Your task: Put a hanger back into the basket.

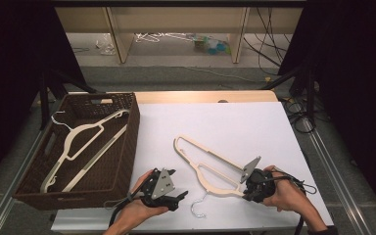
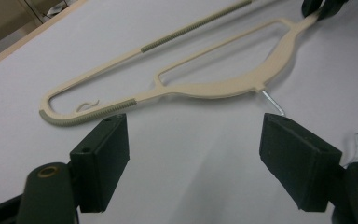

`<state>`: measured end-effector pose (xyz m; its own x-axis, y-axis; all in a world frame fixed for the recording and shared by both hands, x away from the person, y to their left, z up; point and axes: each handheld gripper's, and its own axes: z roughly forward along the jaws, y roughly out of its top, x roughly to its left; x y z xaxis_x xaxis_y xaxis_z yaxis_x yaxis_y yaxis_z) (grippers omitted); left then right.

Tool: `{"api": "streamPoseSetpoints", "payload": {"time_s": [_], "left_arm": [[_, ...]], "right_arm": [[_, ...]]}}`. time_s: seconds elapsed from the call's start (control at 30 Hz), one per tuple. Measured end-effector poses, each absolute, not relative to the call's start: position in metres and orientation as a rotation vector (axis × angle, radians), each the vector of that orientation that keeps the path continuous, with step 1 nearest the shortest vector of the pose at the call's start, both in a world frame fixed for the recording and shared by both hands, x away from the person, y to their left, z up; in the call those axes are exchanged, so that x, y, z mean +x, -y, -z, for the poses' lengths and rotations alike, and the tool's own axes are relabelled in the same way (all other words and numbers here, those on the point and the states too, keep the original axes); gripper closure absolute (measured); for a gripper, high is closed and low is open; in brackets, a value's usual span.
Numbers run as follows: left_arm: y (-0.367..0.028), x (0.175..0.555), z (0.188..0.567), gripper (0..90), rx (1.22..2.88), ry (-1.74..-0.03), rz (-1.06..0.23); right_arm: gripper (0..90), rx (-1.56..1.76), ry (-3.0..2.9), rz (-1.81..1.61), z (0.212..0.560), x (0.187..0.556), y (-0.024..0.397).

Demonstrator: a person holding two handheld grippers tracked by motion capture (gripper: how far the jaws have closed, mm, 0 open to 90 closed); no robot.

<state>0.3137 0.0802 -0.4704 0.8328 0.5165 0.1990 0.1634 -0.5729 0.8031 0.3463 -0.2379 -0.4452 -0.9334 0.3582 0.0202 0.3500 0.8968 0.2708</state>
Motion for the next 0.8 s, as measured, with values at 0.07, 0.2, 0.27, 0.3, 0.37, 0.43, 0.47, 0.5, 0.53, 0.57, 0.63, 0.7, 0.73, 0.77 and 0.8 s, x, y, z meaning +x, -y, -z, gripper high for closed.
{"api": "streamPoseSetpoints", "payload": {"time_s": [0.07, 0.2, 0.27, 0.3, 0.37, 0.43, 0.47, 0.5, 0.53, 0.57, 0.63, 0.7, 0.73, 0.77, 0.8], "left_arm": [[-0.074, 0.318, 0.473, 28.3, 2.191, -0.461, -0.546], [-0.060, 0.326, 0.478, 29.9, 2.226, -0.403, -0.602], [-0.054, 0.327, 0.480, 29.9, 2.240, -0.367, -0.625], [-0.050, 0.327, 0.481, 29.8, 2.247, -0.351, -0.632], [-0.044, 0.328, 0.483, 29.7, 2.270, -0.320, -0.648], [-0.039, 0.329, 0.485, 29.5, 2.281, -0.296, -0.658], [-0.038, 0.329, 0.486, 29.5, 2.285, -0.290, -0.659], [-0.036, 0.330, 0.485, 29.5, 2.304, -0.271, -0.664], [-0.034, 0.329, 0.487, 29.5, 2.295, -0.268, -0.680], [-0.033, 0.330, 0.487, 29.4, 2.304, -0.250, -0.694], [-0.029, 0.331, 0.487, 29.6, 2.317, -0.221, -0.723], [-0.024, 0.332, 0.485, 29.9, 2.330, -0.177, -0.752], [-0.021, 0.333, 0.485, 29.5, 2.342, -0.149, -0.762], [-0.019, 0.334, 0.484, 30.3, 2.347, -0.124, -0.769], [-0.017, 0.334, 0.485, 31.1, 2.350, -0.116, -0.762]], "right_arm": [[79.8, 0.558, -3.033, -0.427, 0.441, 0.344, 0.240], [79.8, 0.545, -3.040, -0.417, 0.432, 0.342, 0.243], [79.8, 0.546, -3.024, -0.441, 0.430, 0.340, 0.244], [79.7, 0.545, -3.028, -0.439, 0.428, 0.340, 0.244], [79.7, 0.535, -3.026, -0.447, 0.426, 0.339, 0.244], [79.7, 0.543, -3.028, -0.436, 0.425, 0.338, 0.244], [79.7, 0.541, -3.026, -0.436, 0.424, 0.338, 0.244], [79.7, 0.537, -3.027, -0.439, 0.423, 0.338, 0.244], [79.7, 0.533, -3.029, -0.438, 0.423, 0.338, 0.245], [79.7, 0.532, -3.030, -0.436, 0.422, 0.338, 0.245], [79.7, 0.534, -3.028, -0.439, 0.422, 0.338, 0.245], [79.7, 0.533, -3.030, -0.437, 0.422, 0.337, 0.245], [79.7, 0.533, -3.030, -0.440, 0.422, 0.337, 0.245], [79.7, 0.533, -3.029, -0.439, 0.422, 0.338, 0.245], [79.7, 0.532, -3.030, -0.441, 0.422, 0.338, 0.245]]}}
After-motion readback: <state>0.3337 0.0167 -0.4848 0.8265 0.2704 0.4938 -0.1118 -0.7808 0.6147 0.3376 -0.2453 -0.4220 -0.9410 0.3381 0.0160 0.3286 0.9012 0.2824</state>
